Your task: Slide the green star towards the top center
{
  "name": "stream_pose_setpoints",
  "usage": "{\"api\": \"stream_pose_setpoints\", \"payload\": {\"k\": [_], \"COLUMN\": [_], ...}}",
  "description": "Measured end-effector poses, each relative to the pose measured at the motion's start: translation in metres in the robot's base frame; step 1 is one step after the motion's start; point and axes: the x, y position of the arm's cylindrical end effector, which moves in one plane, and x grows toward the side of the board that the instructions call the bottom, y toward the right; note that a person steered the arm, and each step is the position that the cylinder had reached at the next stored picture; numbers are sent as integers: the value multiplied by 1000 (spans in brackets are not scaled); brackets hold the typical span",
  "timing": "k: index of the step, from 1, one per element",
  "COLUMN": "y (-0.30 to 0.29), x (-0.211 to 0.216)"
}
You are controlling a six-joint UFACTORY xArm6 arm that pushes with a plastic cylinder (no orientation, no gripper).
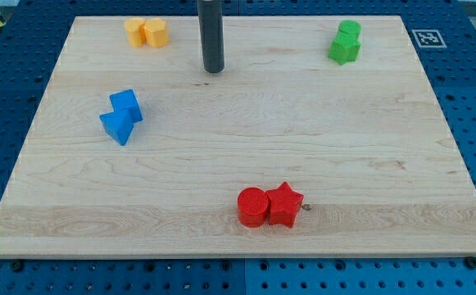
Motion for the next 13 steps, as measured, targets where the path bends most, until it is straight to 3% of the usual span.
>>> {"api": "stream_pose_setpoints", "payload": {"k": [3, 6, 10, 13], "y": [7, 120, 323, 330], "x": [8, 25, 18, -1]}}
